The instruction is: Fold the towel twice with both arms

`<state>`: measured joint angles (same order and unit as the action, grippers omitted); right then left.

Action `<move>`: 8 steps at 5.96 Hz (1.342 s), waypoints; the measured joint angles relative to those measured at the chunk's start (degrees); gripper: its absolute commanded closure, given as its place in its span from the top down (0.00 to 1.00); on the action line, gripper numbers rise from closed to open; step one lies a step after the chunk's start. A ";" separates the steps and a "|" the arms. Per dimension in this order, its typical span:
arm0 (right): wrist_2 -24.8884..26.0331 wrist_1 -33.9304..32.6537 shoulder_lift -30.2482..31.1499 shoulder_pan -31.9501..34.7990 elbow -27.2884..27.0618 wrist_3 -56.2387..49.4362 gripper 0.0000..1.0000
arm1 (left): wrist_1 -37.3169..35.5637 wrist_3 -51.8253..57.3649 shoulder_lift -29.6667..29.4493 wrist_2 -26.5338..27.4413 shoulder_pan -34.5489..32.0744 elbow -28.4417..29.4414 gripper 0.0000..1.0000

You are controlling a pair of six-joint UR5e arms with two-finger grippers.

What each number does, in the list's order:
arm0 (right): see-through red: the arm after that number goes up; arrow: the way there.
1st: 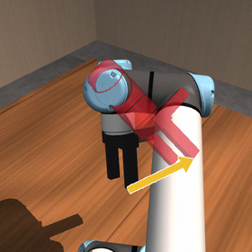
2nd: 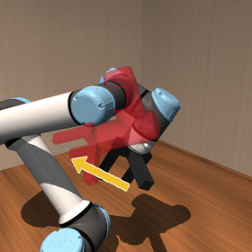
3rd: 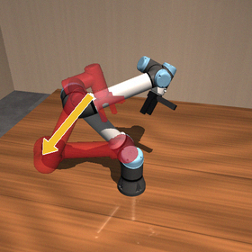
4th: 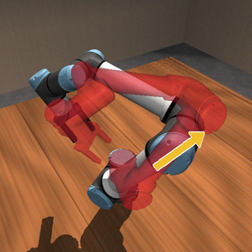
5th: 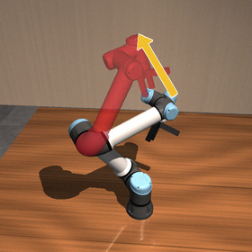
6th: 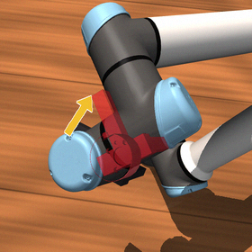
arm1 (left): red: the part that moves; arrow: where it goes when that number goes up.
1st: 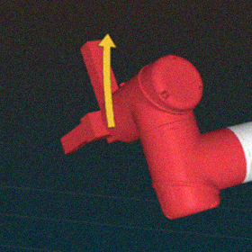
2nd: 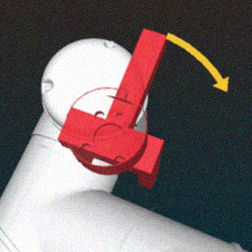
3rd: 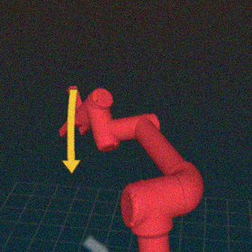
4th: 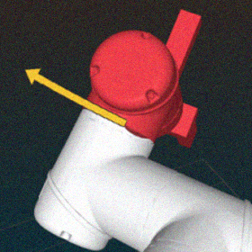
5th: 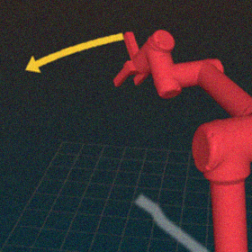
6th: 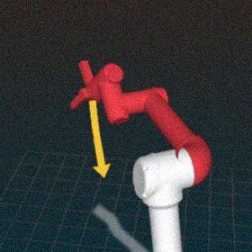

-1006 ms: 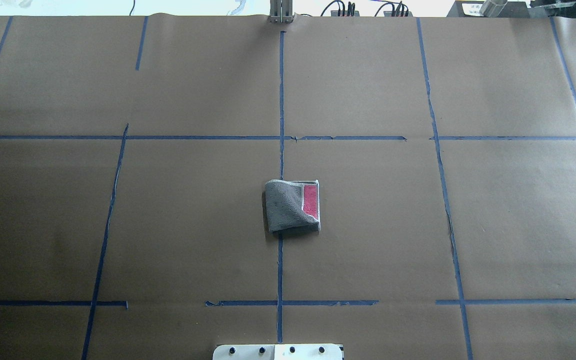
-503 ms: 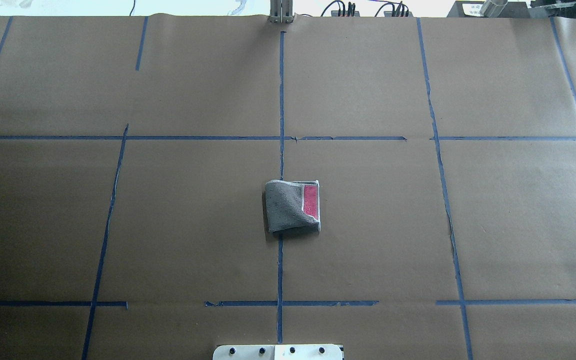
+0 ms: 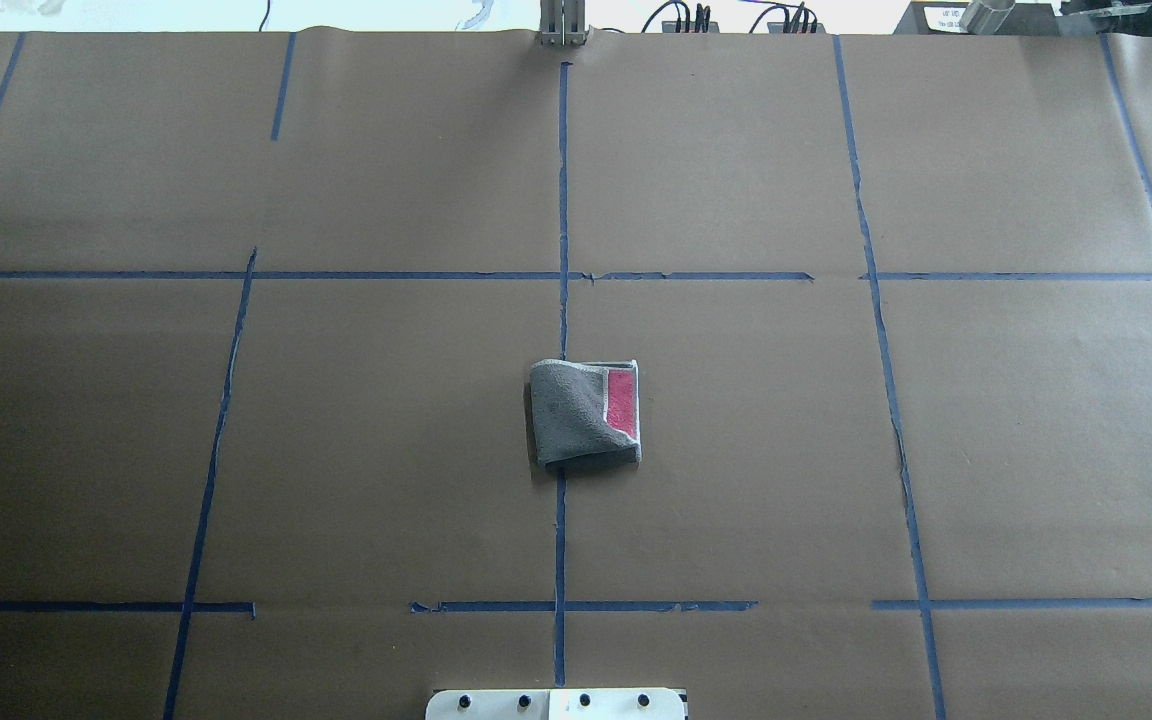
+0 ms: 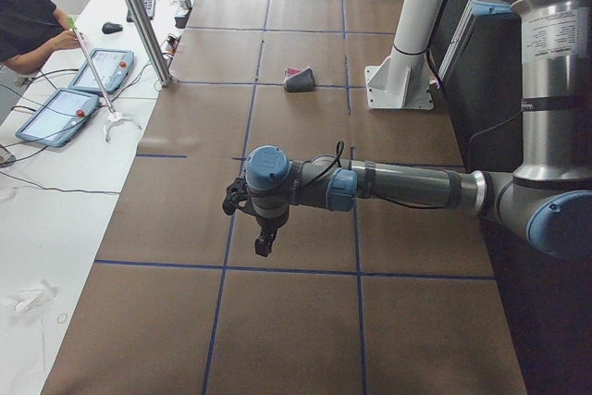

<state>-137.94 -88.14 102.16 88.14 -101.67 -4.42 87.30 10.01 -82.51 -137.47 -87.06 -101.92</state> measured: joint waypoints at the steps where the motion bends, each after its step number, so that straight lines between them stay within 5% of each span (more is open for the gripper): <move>1: 0.06 -0.43 0.09 0.11 -0.02 -0.56 1.00 | -3.00 0.01 -0.10 0.03 0.05 0.16 1.00; 8: 0.24 -1.62 -0.50 0.16 -0.54 -0.70 1.00 | -3.54 -0.93 0.77 0.84 0.29 -0.29 1.00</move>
<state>-137.70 -89.76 101.65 88.30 -102.22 -5.12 83.76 9.08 -81.74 -136.63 -86.77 -102.20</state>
